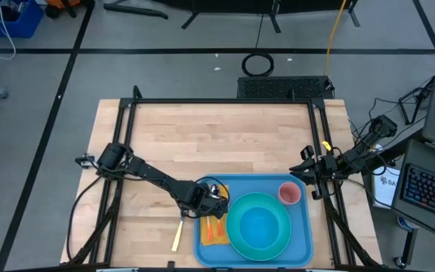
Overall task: Set up tray
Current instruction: Adjust the orange fork on the yellow table napkin
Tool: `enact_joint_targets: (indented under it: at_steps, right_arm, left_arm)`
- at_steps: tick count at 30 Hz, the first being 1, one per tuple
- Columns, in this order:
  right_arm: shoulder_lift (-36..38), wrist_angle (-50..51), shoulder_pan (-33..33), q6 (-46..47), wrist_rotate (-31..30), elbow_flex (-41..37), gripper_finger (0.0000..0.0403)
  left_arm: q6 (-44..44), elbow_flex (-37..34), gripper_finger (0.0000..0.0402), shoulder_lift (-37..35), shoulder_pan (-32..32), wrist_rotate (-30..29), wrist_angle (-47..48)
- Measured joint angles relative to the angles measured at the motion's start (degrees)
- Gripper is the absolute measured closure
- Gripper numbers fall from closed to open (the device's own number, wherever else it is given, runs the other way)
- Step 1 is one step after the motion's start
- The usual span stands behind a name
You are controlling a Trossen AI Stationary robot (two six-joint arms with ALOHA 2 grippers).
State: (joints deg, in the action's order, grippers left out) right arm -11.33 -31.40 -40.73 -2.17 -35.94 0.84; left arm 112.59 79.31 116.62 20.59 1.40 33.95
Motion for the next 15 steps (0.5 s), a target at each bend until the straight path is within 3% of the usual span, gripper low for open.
enact_joint_targets:
  at_steps: [15]
  right_arm:
    - [0.00, -0.02, 0.01, -0.01, 0.00, 0.02, 0.0360]
  left_arm:
    - [-2.66, 0.00, 0.0390, 0.00, 0.01, 2.69, -1.34]
